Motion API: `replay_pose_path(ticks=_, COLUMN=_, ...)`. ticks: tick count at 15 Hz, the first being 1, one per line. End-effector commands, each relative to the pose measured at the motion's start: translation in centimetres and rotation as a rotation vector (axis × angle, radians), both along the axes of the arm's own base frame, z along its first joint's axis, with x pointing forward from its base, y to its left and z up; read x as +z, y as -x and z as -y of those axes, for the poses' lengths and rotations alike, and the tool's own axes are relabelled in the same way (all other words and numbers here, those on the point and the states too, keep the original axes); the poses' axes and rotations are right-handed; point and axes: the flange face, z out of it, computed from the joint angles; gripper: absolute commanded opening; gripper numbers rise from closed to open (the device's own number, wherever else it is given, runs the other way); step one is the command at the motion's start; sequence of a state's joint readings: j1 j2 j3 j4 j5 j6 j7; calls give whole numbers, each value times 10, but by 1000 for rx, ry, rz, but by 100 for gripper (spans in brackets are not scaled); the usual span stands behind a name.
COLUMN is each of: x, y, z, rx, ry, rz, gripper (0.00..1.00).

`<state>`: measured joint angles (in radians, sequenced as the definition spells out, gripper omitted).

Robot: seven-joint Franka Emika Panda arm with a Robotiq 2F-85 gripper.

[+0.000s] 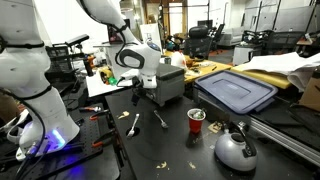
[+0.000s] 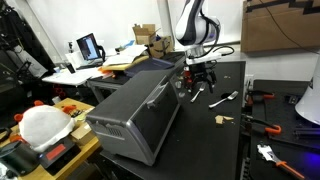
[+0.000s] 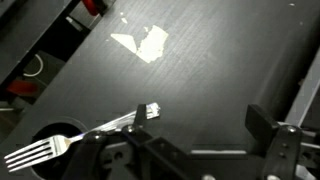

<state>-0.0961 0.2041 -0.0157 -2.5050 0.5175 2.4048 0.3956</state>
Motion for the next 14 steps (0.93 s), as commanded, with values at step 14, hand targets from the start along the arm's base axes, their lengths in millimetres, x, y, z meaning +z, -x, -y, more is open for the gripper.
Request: replay_pose_path(ticks=14, x=76, y=-13, z=4, rx=279, ry=86, rz=418, gripper=100)
